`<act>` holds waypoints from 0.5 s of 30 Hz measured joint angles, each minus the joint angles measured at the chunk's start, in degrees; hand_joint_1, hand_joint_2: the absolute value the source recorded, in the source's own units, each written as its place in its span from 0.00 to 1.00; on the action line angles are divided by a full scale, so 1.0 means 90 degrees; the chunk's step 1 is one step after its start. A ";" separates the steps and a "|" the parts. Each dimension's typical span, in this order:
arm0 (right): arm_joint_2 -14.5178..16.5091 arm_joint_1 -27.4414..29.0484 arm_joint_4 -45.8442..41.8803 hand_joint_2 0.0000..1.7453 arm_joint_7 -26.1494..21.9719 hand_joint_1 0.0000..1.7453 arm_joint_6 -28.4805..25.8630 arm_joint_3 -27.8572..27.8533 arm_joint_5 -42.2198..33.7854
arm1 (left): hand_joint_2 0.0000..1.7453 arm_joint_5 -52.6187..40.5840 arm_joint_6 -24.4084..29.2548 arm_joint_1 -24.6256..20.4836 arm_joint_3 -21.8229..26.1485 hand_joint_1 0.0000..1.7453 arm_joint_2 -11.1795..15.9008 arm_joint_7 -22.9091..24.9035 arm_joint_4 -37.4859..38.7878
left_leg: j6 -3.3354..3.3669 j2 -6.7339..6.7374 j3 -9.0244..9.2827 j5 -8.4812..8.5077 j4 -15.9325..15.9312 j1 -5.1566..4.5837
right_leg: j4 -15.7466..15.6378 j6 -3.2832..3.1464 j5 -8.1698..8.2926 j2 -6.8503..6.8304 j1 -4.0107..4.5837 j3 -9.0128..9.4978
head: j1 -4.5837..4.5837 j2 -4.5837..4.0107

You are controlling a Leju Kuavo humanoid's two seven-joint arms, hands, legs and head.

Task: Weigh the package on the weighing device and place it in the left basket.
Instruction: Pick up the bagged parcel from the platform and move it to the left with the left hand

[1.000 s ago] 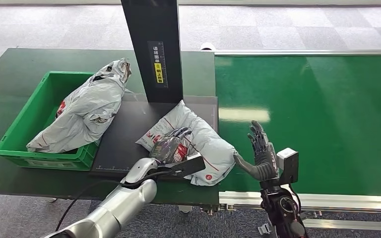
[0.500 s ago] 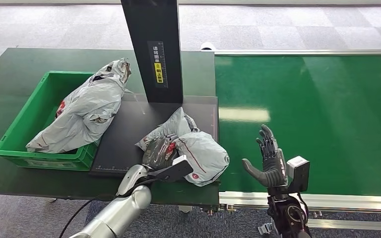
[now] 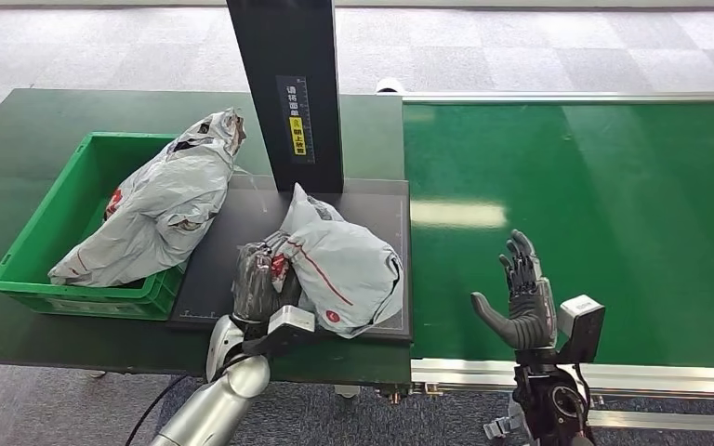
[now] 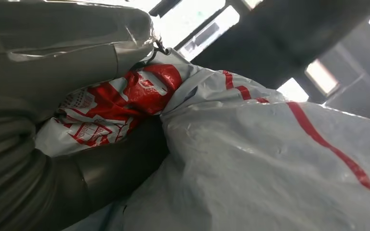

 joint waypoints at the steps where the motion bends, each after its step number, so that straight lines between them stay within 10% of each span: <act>1: -0.0014 -0.0010 -0.0001 1.00 -0.0001 0.00 -0.0010 -0.0008 -0.0017 | 1.00 0.0065 0.0088 0.0025 0.0000 1.00 0.0022 -0.0068 -0.0191 | 0.0000 0.0000 0.0000 0.0000 0.0000 0.0000 | 0.0000 0.0000 0.0000 0.0000 0.0000 0.0000 | 0.0000 0.0000; 15: -0.0064 0.0362 -0.0359 1.00 -0.0018 0.00 -0.0137 -0.0093 -0.0059 | 1.00 -0.0511 0.0241 0.0474 0.0983 1.00 0.0189 -0.0174 -0.3423 | -0.0001 0.0007 -0.0007 -0.0001 -0.0002 0.0001 | 0.0000 -0.0001 -0.0002 0.0003 0.0001 -0.0011 | -0.0001 0.0000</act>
